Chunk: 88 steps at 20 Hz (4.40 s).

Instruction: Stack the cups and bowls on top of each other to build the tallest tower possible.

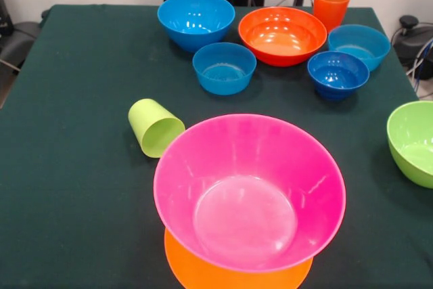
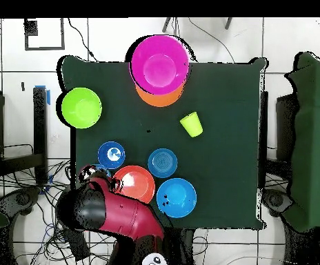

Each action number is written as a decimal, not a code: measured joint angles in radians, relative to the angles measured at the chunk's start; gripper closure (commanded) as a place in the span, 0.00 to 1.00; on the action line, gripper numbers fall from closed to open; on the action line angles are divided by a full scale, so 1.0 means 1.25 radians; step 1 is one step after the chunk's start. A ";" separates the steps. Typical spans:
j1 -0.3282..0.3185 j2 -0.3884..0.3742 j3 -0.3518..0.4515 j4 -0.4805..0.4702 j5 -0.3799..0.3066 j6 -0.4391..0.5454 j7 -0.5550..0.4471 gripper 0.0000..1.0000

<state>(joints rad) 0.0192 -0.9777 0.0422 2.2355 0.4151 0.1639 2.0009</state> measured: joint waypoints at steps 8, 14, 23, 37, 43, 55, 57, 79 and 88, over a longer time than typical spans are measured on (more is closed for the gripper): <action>0.006 -0.013 0.012 0.040 -0.007 -0.075 0.032 0.00; 0.022 -0.013 0.008 0.055 -0.026 -0.136 0.034 0.00; 0.078 -0.029 -0.031 0.072 -0.026 -0.144 0.034 0.00; 0.151 -0.007 -0.137 0.076 -0.033 -0.059 0.034 0.00; 0.125 0.009 -0.144 0.076 -0.053 0.029 0.034 0.00; 0.000 0.062 -0.047 0.079 -0.055 0.007 0.034 0.00; -0.007 0.071 -0.027 0.081 -0.055 -0.003 0.034 0.00; -0.035 0.132 0.137 0.131 -0.055 -0.089 0.034 0.00; -0.035 0.148 0.143 0.142 -0.059 -0.099 0.036 0.00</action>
<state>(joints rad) -0.0241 -0.7932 0.2215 2.4131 0.3417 0.0401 2.0454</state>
